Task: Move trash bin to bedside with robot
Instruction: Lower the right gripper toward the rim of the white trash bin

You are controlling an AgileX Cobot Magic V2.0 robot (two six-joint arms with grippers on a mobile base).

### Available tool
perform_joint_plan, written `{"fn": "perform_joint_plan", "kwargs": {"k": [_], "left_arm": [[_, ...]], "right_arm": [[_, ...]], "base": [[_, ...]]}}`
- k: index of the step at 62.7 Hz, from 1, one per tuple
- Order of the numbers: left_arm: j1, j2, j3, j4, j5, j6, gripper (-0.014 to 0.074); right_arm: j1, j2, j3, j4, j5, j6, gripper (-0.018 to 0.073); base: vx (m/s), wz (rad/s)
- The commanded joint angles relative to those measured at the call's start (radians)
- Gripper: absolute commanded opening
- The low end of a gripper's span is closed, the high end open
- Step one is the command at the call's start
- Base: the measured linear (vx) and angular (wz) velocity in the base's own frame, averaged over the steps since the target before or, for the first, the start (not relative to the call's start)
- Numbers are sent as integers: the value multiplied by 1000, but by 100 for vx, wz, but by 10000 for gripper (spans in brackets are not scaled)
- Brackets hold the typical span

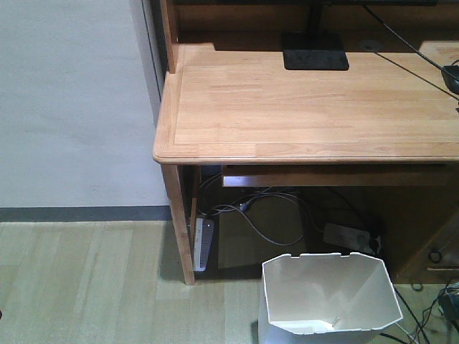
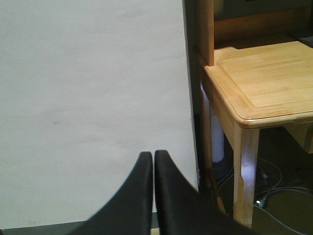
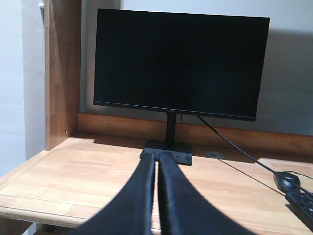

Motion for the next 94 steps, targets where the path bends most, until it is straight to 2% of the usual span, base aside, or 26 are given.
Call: {"fn": "perform_joint_plan", "kwargs": {"k": [1,62,67,70,78,94], "left_arm": [[-6,-9,28,-2,-73,-8,-6],[-6,-9,28,-2,-73,-8,-6],[-6,-9,28,-2,-73,-8,-6],[-6,-9,28,-2,-73,-8,-6],[-6,-9,28,-2,-73,-8,-6],[-6,-9,28,-2,-73,-8,-6]], "right_arm": [[-2,-13,19,-9,-75,-5,-3],[-2,-13,17,-9,-89,-10,-3],[-2,-12,2,20,-99,6,-3],[-2,-7,-16,38,-51,6,-3],[-2,76,-90,76,90,6,-3],[-2,391,-261,108,148,17,-3]], "base": [[0,0],[0,0],[0,0],[0,0],[0,0],[0,0]]}}
